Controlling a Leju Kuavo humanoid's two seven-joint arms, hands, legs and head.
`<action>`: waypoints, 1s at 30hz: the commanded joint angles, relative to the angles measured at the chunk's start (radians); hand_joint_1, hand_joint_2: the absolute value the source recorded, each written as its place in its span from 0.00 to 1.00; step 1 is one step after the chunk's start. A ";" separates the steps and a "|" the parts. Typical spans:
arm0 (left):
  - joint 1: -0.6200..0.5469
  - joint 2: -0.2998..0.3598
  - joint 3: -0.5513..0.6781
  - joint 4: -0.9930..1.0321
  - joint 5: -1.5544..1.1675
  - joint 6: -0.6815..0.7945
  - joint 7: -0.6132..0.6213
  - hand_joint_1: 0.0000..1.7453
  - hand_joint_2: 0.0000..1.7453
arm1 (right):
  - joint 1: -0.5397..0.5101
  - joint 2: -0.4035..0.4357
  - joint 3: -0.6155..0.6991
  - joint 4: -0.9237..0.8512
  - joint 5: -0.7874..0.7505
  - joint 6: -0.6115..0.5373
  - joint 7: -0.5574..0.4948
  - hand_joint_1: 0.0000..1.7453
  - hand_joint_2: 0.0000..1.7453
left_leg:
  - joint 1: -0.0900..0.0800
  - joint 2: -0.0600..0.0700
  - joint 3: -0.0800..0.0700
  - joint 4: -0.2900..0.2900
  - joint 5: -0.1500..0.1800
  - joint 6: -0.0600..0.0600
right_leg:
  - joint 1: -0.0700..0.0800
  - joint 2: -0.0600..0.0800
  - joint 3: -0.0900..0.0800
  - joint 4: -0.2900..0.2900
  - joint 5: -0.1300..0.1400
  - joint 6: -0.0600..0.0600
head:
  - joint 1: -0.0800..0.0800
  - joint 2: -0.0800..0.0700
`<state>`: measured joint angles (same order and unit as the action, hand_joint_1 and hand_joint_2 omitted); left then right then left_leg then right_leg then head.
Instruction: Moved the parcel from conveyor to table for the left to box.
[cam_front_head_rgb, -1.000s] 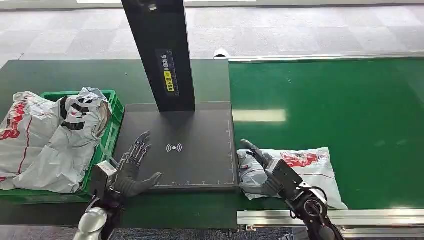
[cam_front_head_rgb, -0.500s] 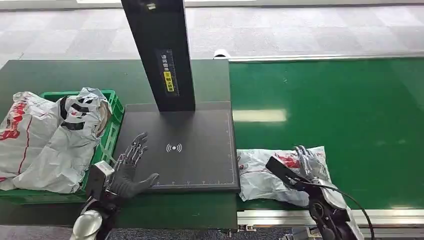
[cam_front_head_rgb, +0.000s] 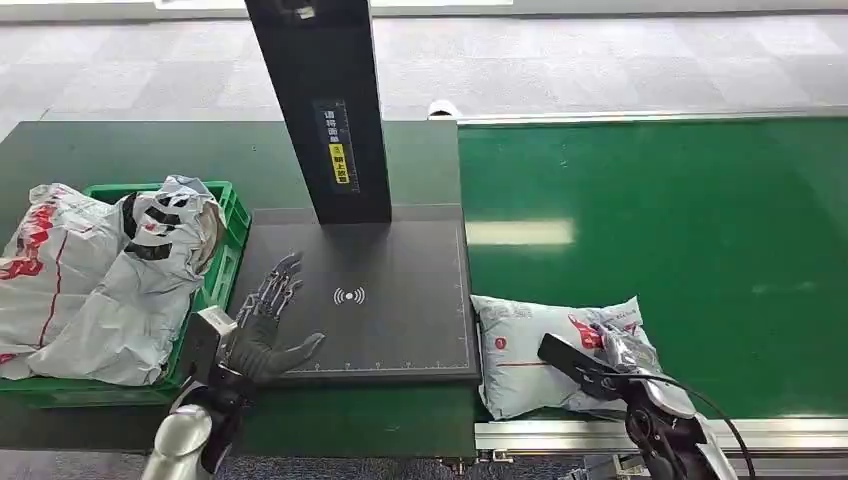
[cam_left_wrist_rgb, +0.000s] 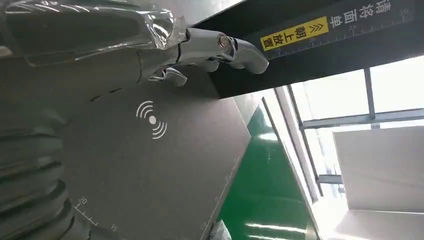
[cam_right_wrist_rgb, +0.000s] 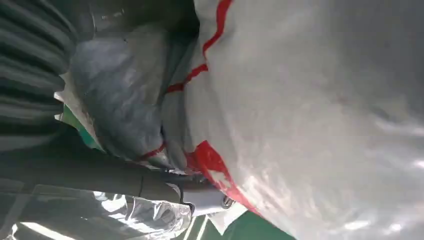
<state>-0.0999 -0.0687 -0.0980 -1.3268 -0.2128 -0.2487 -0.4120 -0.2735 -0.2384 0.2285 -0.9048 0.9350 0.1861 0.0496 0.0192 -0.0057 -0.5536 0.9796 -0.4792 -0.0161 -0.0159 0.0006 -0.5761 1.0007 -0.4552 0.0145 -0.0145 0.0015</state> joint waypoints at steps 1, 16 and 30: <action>0.053 0.010 0.016 -0.028 0.010 0.005 0.010 0.00 1.00 | -0.008 -0.003 0.045 0.054 0.054 -0.099 -0.065 1.00 1.00 | 0.000 0.000 0.002 -0.002 0.001 0.001 | 0.000 -0.001 0.002 -0.002 0.001 -0.001 | 0.000 0.000; 0.077 0.014 0.038 -0.055 0.019 -0.013 -0.020 0.00 1.00 | 0.047 0.102 -0.092 -0.246 0.180 -0.543 -0.237 1.00 1.00 | -0.001 0.003 -0.003 -0.001 0.000 0.001 | 0.000 0.002 -0.004 0.001 0.000 -0.002 | -0.001 0.000; 0.015 0.002 0.011 -0.017 0.039 0.041 -0.065 0.00 1.00 | 0.193 0.199 -0.264 -0.560 -0.137 -0.884 -0.451 1.00 1.00 | 0.000 -0.002 -0.006 0.000 0.000 0.000 | 0.000 -0.002 -0.006 0.001 -0.001 -0.001 | 0.000 0.000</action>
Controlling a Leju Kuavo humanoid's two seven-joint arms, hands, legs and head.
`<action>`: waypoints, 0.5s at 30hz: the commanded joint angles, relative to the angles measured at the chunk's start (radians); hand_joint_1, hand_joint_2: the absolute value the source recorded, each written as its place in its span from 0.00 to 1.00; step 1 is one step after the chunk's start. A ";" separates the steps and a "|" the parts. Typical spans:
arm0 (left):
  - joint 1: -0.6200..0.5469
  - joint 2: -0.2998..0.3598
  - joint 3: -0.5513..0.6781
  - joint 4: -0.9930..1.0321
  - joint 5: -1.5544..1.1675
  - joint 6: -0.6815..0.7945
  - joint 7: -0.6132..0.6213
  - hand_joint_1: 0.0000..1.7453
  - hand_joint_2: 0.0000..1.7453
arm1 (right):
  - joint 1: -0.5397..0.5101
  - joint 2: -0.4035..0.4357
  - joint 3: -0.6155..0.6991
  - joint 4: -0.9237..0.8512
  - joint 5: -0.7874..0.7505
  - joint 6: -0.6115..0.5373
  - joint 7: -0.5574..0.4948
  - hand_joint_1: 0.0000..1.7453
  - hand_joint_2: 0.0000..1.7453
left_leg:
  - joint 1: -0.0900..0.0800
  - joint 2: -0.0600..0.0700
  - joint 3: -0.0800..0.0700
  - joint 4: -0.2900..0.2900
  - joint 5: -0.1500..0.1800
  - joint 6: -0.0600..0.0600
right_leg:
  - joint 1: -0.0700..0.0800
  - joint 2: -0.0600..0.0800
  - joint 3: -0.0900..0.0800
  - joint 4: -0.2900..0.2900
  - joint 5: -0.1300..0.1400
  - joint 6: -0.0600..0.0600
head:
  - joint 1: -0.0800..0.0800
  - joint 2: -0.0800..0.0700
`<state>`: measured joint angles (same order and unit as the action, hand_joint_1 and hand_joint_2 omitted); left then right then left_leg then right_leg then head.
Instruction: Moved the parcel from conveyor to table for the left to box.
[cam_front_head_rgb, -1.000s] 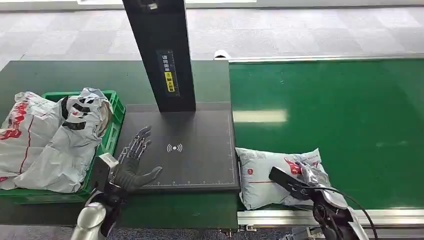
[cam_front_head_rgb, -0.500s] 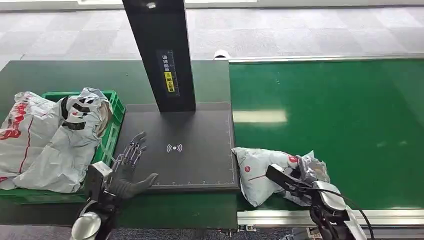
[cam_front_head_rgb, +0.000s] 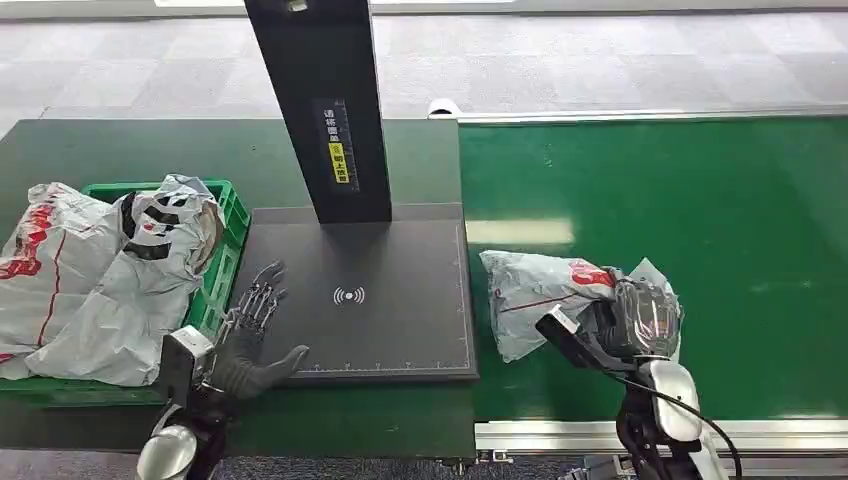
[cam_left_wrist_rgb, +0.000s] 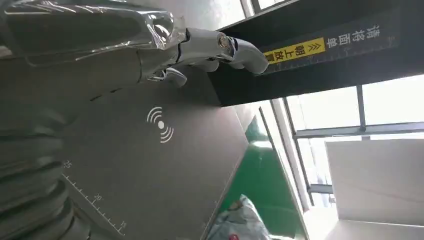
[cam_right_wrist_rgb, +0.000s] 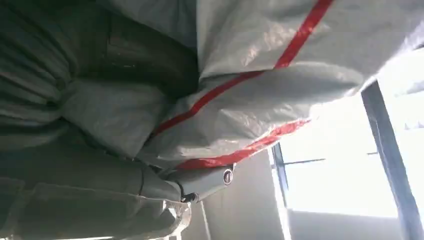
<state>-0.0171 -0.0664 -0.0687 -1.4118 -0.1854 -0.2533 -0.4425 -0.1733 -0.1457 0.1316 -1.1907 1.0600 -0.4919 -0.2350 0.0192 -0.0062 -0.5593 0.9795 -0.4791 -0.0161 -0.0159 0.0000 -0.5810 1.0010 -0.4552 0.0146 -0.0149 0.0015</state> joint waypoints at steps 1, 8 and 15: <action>-0.070 -0.012 -0.008 0.054 -0.007 0.130 -0.068 0.00 1.00 | 0.102 0.139 -0.219 -0.308 -0.280 -0.206 -0.228 1.00 1.00 | -0.001 -0.001 -0.001 0.000 0.000 0.000 | 0.000 -0.001 -0.001 0.001 -0.001 -0.001 | 0.000 0.000; -0.077 -0.014 0.003 0.020 0.047 0.221 -0.084 0.00 1.00 | 0.119 0.176 -0.292 -0.359 -0.441 -0.206 -0.339 1.00 1.00 | 0.000 -0.001 -0.001 0.000 0.000 0.001 | 0.000 -0.002 -0.001 0.000 0.000 -0.001 | 0.000 0.000; -0.060 -0.004 0.003 -0.014 0.118 0.245 -0.152 0.00 1.00 | 0.119 0.175 -0.231 -0.365 -0.554 -0.206 -0.443 1.00 1.00 | 0.000 0.001 0.000 0.000 0.000 0.001 | 0.000 0.000 -0.001 0.000 0.000 -0.001 | 0.000 0.000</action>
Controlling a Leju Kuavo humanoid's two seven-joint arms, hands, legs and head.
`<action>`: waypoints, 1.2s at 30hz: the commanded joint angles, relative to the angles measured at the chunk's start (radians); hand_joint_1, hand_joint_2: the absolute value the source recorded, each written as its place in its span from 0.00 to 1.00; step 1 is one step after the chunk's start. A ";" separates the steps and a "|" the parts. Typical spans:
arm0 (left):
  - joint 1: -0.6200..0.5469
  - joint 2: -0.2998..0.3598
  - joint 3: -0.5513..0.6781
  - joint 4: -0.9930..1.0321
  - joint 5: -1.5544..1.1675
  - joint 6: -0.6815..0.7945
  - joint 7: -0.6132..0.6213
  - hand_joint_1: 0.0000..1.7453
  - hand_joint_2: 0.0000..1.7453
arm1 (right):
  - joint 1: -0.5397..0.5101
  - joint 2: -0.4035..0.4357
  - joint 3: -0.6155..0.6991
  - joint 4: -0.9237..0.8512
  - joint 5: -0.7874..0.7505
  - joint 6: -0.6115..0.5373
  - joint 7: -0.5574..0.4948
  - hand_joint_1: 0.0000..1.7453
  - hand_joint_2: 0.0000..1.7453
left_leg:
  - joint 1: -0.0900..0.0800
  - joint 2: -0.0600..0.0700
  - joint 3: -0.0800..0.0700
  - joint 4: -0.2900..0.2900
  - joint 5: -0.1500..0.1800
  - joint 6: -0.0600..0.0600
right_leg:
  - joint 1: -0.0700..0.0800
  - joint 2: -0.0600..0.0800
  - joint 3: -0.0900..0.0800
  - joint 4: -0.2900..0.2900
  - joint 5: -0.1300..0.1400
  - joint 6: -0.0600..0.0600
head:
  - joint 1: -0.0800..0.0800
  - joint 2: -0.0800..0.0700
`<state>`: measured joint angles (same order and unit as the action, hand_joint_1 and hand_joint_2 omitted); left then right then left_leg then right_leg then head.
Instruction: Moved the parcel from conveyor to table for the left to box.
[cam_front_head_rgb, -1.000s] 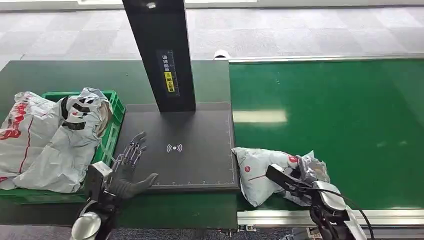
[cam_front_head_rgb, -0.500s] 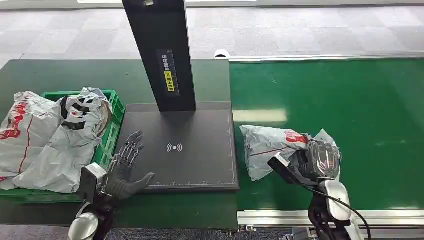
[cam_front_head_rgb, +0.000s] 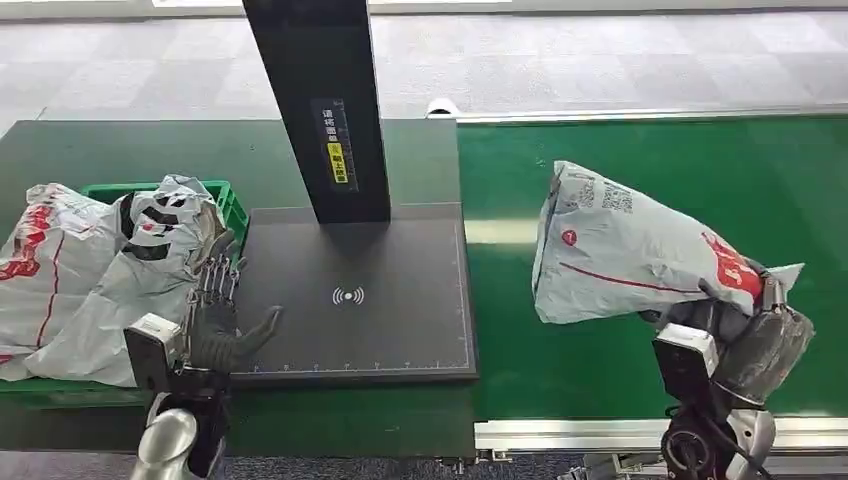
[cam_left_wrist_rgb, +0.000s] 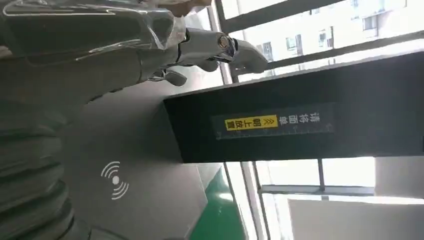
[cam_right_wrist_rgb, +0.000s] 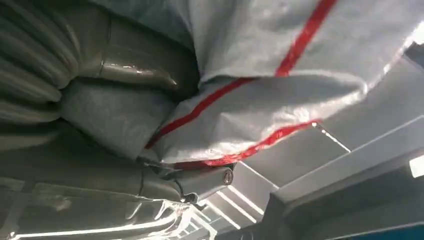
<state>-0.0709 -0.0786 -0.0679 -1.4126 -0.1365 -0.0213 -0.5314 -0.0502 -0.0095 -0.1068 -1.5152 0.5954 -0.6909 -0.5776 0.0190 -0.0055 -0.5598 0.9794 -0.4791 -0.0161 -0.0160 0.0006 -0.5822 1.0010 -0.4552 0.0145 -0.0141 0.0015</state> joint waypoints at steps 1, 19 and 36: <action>-0.001 0.012 0.002 -0.020 0.071 0.014 -0.062 0.00 1.00 | -0.007 0.027 0.040 -0.047 -0.101 -0.007 -0.109 1.00 1.00 | 0.000 0.001 0.001 0.000 0.000 0.001 | 0.000 0.000 0.000 0.000 0.000 -0.001 | 0.000 0.000; -0.043 0.046 -0.066 0.033 0.092 0.024 -0.114 0.00 1.00 | -0.648 0.060 0.566 0.849 -0.033 0.001 -0.113 1.00 1.00 | 0.000 0.010 0.004 -0.001 0.002 0.000 | 0.001 0.007 0.001 0.001 0.004 -0.003 | 0.000 0.000; -0.114 0.032 -0.092 0.087 0.119 -0.034 -0.119 0.00 1.00 | -0.709 0.152 0.798 1.090 0.193 0.034 0.038 1.00 1.00 | 0.000 0.003 -0.001 0.000 0.002 0.001 | 0.000 0.003 -0.002 0.001 0.003 -0.002 | 0.000 0.000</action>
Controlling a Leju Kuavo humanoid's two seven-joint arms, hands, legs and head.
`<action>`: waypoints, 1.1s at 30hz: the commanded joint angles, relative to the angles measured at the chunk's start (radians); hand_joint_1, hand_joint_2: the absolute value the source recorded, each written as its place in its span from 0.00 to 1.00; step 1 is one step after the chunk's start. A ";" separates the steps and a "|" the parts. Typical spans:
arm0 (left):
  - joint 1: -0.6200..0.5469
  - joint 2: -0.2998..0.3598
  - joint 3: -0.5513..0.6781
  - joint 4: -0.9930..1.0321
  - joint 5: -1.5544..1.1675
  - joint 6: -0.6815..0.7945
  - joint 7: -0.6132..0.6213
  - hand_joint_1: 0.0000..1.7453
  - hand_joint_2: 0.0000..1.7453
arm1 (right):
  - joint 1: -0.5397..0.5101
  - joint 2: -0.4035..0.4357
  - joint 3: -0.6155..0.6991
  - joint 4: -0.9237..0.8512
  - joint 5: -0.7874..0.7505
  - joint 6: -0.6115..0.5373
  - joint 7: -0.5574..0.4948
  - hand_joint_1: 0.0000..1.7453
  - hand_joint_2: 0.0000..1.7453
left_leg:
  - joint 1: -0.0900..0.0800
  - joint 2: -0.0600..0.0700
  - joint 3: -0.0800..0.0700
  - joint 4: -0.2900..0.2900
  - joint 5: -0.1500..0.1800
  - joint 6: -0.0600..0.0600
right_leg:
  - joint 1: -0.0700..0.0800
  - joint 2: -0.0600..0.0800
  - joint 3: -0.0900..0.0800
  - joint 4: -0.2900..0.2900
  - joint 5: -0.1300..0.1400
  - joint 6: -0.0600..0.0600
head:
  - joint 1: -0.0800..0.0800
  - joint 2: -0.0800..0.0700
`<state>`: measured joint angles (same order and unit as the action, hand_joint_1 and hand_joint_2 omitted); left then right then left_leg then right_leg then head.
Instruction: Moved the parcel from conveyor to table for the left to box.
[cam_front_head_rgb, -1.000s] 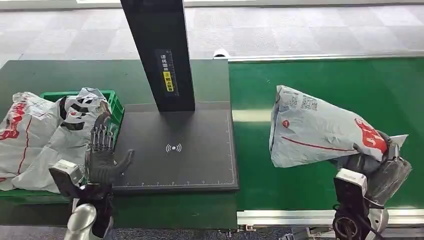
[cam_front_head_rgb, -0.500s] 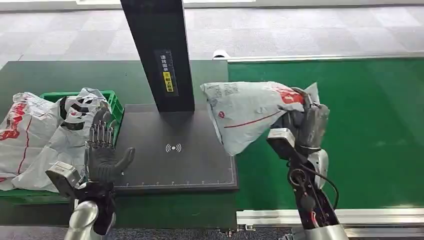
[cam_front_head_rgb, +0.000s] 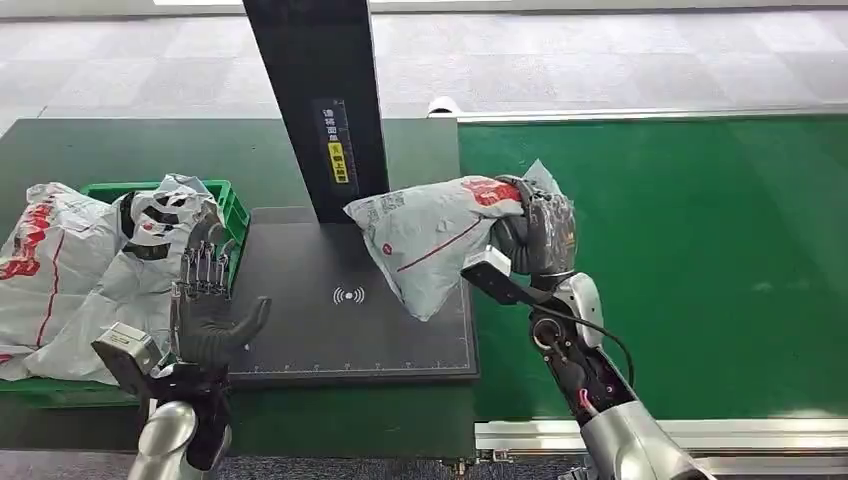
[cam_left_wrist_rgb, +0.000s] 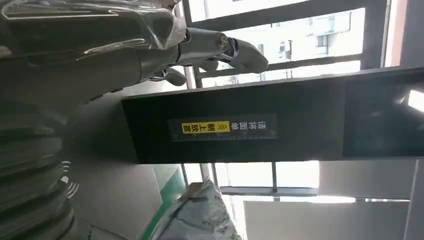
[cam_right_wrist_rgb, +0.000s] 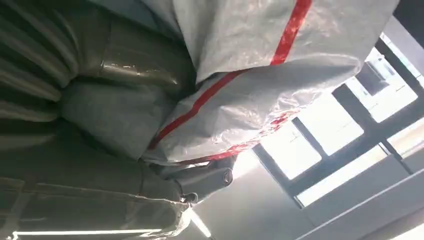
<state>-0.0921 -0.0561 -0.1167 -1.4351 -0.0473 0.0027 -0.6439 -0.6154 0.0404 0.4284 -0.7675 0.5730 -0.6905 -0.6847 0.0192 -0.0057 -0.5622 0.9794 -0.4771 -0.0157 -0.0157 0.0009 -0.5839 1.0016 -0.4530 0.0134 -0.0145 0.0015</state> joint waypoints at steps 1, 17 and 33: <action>-0.099 0.009 -0.048 0.112 0.028 -0.062 -0.007 0.00 1.00 | -0.140 0.111 0.269 0.353 0.223 0.027 0.153 1.00 1.00 | 0.000 0.005 0.002 -0.001 0.000 0.001 | 0.000 0.004 0.000 0.000 0.001 -0.002 | 0.000 0.000; -0.248 -0.024 -0.152 0.287 0.010 -0.099 0.002 0.00 1.00 | 0.053 0.225 0.222 0.406 0.071 0.224 0.173 1.00 0.00 | 0.000 -0.001 0.002 -0.002 0.001 0.000 | 0.001 -0.002 0.002 -0.001 -0.001 -0.001 | 0.000 0.000; -0.209 -0.021 -0.114 0.234 -0.002 -0.117 0.033 0.00 1.00 | 0.148 0.164 0.130 0.042 0.068 0.150 0.214 0.00 1.00 | 0.000 0.003 0.002 -0.001 0.000 0.001 | 0.001 0.001 0.000 0.000 0.000 -0.001 | 0.000 0.000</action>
<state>-0.3118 -0.0874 -0.2388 -1.2211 -0.0362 -0.1038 -0.6306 -0.5376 0.2670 0.6393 -0.4746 0.6364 -0.5071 -0.5180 0.0199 -0.0023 -0.5611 0.9794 -0.4771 -0.0163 -0.0147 0.0030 -0.5850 1.0020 -0.4529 0.0129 -0.0145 0.0015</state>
